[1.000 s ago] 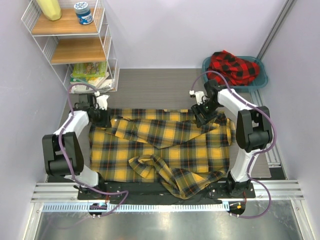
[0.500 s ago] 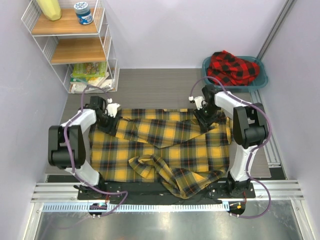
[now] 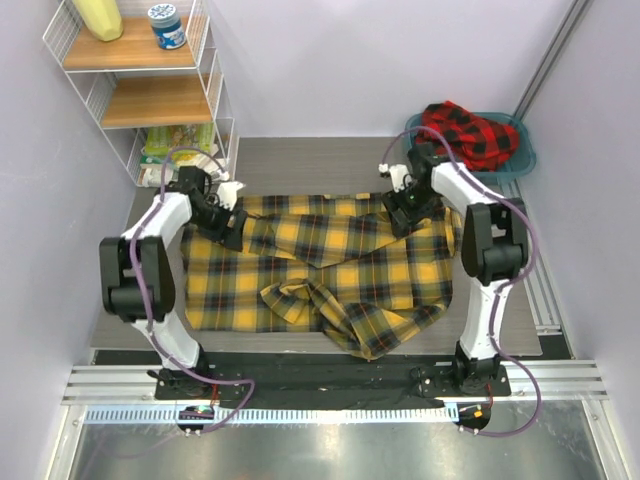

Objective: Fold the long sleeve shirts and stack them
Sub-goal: Fold the shirt

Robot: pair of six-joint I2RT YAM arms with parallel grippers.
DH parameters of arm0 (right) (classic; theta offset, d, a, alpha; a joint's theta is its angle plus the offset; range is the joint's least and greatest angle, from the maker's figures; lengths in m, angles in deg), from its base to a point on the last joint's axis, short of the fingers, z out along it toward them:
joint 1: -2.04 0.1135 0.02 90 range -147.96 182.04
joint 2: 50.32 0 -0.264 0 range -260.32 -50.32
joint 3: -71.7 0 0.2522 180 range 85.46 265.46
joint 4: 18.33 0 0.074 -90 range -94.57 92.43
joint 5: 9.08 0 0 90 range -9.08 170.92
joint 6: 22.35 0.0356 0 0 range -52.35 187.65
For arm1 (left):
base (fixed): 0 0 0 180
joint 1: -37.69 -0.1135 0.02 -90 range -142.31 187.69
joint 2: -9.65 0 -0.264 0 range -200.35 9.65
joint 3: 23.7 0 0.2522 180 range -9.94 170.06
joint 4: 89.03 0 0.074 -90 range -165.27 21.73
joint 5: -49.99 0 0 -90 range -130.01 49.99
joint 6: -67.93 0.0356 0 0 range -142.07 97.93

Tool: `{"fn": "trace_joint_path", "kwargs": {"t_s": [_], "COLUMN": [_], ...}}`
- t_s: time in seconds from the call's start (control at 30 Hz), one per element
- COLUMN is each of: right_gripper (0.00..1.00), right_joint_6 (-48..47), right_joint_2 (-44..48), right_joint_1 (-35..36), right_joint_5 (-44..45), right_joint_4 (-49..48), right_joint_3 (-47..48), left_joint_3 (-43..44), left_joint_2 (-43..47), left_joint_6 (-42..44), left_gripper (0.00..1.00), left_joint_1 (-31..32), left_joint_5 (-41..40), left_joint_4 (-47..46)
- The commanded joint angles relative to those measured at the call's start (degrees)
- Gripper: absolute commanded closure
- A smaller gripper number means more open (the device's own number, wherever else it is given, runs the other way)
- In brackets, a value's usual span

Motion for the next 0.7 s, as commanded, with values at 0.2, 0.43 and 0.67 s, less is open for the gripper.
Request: {"fn": "trace_joint_path", "kwargs": {"t_s": [0.2, 0.43, 0.67], "right_gripper": [0.14, 0.12, 0.06], "right_joint_6": [-11.1, -13.8, -10.1], "right_joint_2": [35.4, 51.5, 57.7], "right_joint_1": [-0.3, -0.6, 0.5], "right_joint_5": [-12.5, -15.7, -20.4], "right_joint_4": [13.8, 18.2, 12.3], "right_joint_3": [-17.9, -30.3, -32.6], "left_joint_3": [-10.9, -17.5, -7.5], "left_joint_2": [29.2, 25.5, 21.5], "left_joint_6": [6.6, 2.2, -2.5], "left_gripper": [0.0, 0.07, 1.0], "left_joint_1": [27.5, 39.3, 38.6], "left_joint_5": [8.2, -1.5, -4.2], "left_joint_4": [8.5, 0.6, 3.8]}}
